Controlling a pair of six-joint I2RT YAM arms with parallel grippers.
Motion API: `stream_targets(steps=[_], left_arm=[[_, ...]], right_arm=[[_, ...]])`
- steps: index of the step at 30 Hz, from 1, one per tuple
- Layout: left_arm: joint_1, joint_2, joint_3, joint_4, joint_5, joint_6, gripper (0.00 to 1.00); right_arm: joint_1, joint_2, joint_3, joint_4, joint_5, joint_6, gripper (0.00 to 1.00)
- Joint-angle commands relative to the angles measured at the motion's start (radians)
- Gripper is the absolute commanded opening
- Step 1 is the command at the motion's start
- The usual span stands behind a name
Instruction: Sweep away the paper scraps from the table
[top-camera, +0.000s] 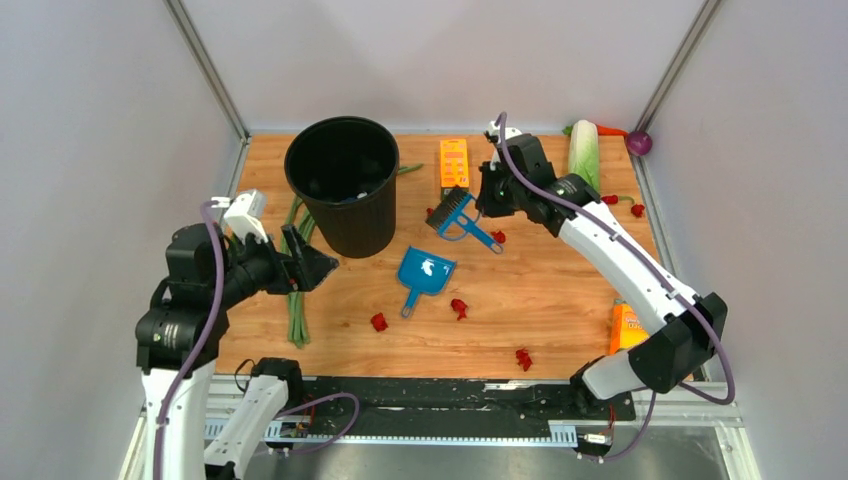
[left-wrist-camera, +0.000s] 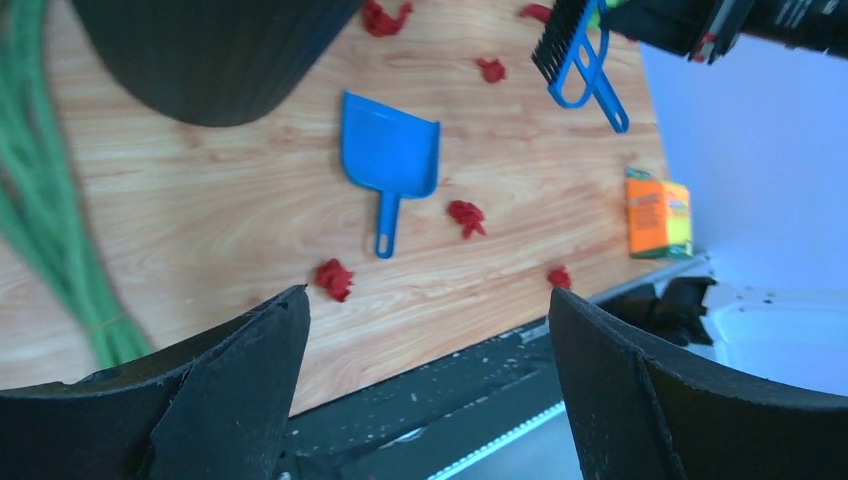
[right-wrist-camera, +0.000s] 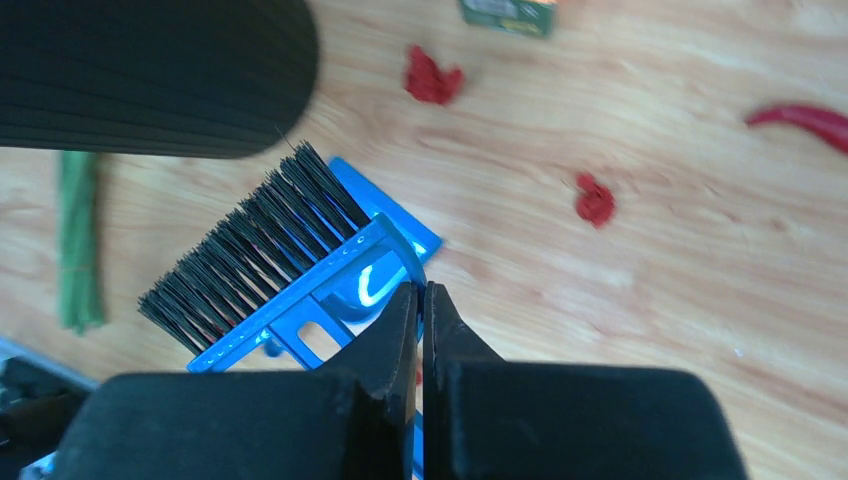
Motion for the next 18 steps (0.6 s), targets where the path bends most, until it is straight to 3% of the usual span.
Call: stream_targets(steps=[1,7,18], left_arm=[[-0.006,0.047,-0.073,0.213,0.192,-0.066,0.95],[-0.012,0.119,-0.124,0.473,0.309,-0.184,0.95],[-0.039,0.234,-0.022,0.451,0.318,-0.175,0.88]], right_arm=[[0.054,0.011,0.145,-0.022,-0.118,0.011,0.0],[0.166,0.111,0.338,-0.024,-0.127,0.042,0.0],[0.288,0.198,0.518,-0.024,-0.141,0.053,0.0]])
